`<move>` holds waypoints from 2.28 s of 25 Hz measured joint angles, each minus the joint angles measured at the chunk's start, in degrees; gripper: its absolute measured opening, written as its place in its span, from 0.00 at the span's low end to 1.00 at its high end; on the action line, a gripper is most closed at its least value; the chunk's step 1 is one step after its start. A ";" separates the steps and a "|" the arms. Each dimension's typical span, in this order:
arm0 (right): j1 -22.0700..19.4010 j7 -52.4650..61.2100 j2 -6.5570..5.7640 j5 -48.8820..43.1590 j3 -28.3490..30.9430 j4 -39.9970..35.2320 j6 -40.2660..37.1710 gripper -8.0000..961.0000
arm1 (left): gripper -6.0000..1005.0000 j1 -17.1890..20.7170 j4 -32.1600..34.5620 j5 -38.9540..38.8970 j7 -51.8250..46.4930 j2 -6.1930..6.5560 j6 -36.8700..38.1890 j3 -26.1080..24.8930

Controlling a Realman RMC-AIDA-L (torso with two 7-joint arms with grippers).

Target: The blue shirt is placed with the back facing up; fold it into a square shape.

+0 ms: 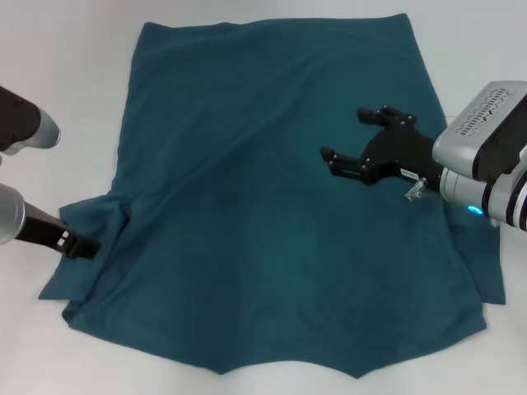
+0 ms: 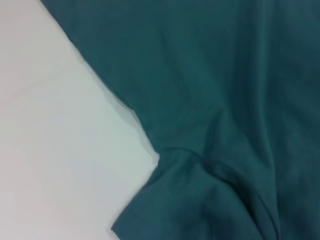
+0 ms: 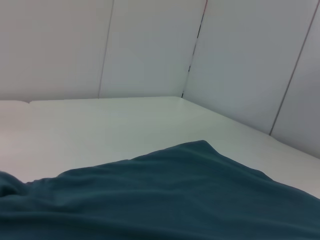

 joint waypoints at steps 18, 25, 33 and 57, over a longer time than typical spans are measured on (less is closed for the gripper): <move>-1.04 -0.20 0.10 0.88 -1.53 -0.04 -1.74 0.79 | 0.64 -3.13 -8.20 0.06 0.18 1.49 -3.54 -0.49; -2.11 -2.77 0.07 3.77 -1.75 -0.04 -2.30 0.79 | 0.64 -3.49 -9.26 0.06 0.42 1.61 -3.63 -0.71; -2.23 -2.82 0.09 3.83 -2.03 -0.04 -2.33 0.79 | 0.64 -3.44 -9.38 0.06 0.45 1.80 -5.17 -0.83; -2.41 -2.81 0.17 3.83 -2.76 0.14 -2.42 0.79 | 0.64 -4.10 -13.05 0.01 0.68 2.52 -7.59 -1.01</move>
